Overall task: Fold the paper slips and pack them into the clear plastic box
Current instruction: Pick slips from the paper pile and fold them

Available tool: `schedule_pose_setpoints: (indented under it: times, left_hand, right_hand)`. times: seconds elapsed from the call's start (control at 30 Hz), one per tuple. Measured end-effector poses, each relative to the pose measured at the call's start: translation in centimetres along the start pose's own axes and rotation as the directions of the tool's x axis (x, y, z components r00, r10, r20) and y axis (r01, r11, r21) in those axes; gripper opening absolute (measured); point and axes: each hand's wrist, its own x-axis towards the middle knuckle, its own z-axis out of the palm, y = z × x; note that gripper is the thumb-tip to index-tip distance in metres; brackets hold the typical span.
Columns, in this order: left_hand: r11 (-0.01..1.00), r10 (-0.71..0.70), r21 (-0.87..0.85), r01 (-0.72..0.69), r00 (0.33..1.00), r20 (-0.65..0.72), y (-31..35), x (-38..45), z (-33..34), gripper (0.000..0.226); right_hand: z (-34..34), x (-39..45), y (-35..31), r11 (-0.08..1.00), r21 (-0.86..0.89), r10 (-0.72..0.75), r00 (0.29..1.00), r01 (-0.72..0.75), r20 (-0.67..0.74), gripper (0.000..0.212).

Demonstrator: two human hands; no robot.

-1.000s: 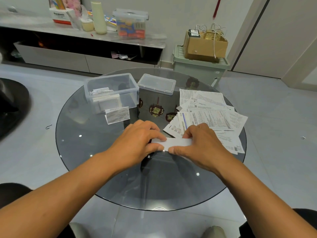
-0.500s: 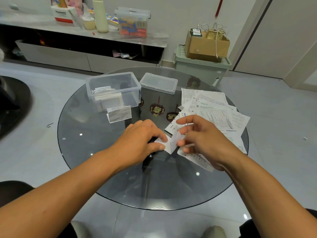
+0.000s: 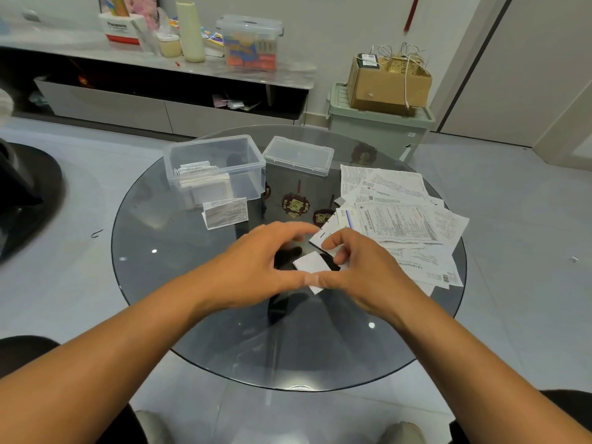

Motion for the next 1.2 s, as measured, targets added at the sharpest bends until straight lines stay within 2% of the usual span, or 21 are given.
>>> schedule_pose_setpoints:
  times: [0.07, 0.1, 0.23, 0.3, 0.37, 0.4, 0.43, 0.5, 0.53, 0.57, 0.67, 0.8, 0.9, 1.03, 1.13, 1.2]
  left_hand:
    - [0.966, 0.191, 0.201, -0.165, 0.975, -0.116, -0.1, -0.2, 1.3, 0.036]
    - [0.936, 0.274, 0.259, -0.236, 0.954, -0.120, 0.1, -0.4, 2.1, 0.028]
    - [0.903, 0.310, 0.323, -0.285, 0.950, -0.030, 1.1, -1.1, 4.1, 0.029]
    - [0.884, 0.316, 0.372, -0.284, 0.948, -0.027, 1.2, -1.0, 4.2, 0.030]
    - [0.874, 0.289, 0.415, -0.251, 0.957, -0.029, 0.9, -0.4, 3.9, 0.041]
    - [0.871, 0.272, 0.434, -0.229, 0.962, -0.037, 0.8, -0.2, 3.7, 0.043]
    - [0.864, 0.260, 0.458, -0.210, 0.964, -0.048, 0.6, 0.0, 3.5, 0.039]
    - [0.850, 0.225, 0.502, -0.163, 0.972, -0.066, 0.5, 0.0, 2.9, 0.017]
    - [0.853, 0.198, 0.505, -0.135, 0.978, -0.072, 0.5, 0.0, 2.4, 0.016]
    - [0.863, 0.158, 0.495, -0.096, 0.984, -0.085, 0.3, 0.1, 1.9, 0.024]
    - [0.879, 0.045, 0.477, 0.021, 0.991, -0.126, -0.6, 0.3, 0.2, 0.037]
    - [0.826, -0.141, 0.510, 0.239, 0.964, -0.224, -1.4, 0.6, -1.4, 0.049]
    - [0.811, -0.172, 0.517, 0.274, 0.956, -0.237, -1.8, 0.6, -1.5, 0.052]
    - [0.838, -0.031, 0.520, 0.164, 0.966, -0.255, -3.0, 0.6, -0.6, 0.037]
    - [0.888, 0.162, 0.458, -0.040, 0.959, -0.231, -2.6, 0.4, 0.4, 0.031]
    - [0.894, 0.235, 0.426, -0.141, 0.956, -0.176, -2.2, 0.3, 1.0, 0.036]
  right_hand:
    - [-0.2, 0.1, -0.1, 1.000, 0.028, -0.006, 0.999, 0.005, 0.040, 0.048]
    - [-0.4, 0.2, -0.1, 0.999, 0.049, -0.008, 0.998, 0.005, 0.062, 0.045]
    - [-1.9, 0.4, 0.5, 0.994, 0.102, 0.010, 0.991, -0.024, 0.134, 0.031]
    - [-2.2, 0.7, 0.9, 0.994, 0.111, -0.003, 0.999, -0.001, 0.039, 0.020]
    - [-2.3, 1.1, 1.3, 0.997, 0.061, -0.036, 0.988, 0.045, -0.152, 0.011]
    - [-2.4, 1.2, 1.3, 0.998, -0.009, -0.058, 0.972, 0.057, -0.226, 0.015]
    - [-2.6, 1.4, 1.5, 0.993, -0.106, -0.074, 0.961, 0.048, -0.265, 0.029]
    - [-3.2, 1.7, 1.8, 0.973, -0.228, -0.029, 0.969, -0.028, -0.243, 0.064]
    - [-3.4, 2.0, 2.1, 0.972, -0.226, 0.019, 0.977, -0.068, -0.213, 0.076]
    - [-3.3, 2.2, 2.5, 0.968, -0.227, 0.062, 0.981, -0.104, -0.184, 0.081]
    - [-2.3, 2.7, 3.5, 0.934, -0.327, 0.075, 0.974, -0.144, -0.214, 0.071]
    - [-2.1, 2.5, 3.2, 0.932, -0.344, 0.009, 0.957, -0.113, -0.289, 0.038]
    - [-2.2, 2.1, 3.2, 0.945, -0.313, 0.010, 0.963, -0.098, -0.270, 0.039]
    - [-2.9, 1.8, 3.0, 0.973, -0.188, 0.078, 0.955, -0.135, -0.285, 0.051]
    - [-2.9, 1.9, 3.2, 0.943, -0.299, 0.045, 0.944, -0.148, -0.327, 0.034]
    - [-2.7, 2.4, 3.7, 0.913, -0.379, 0.004, 0.932, -0.151, -0.362, 0.023]
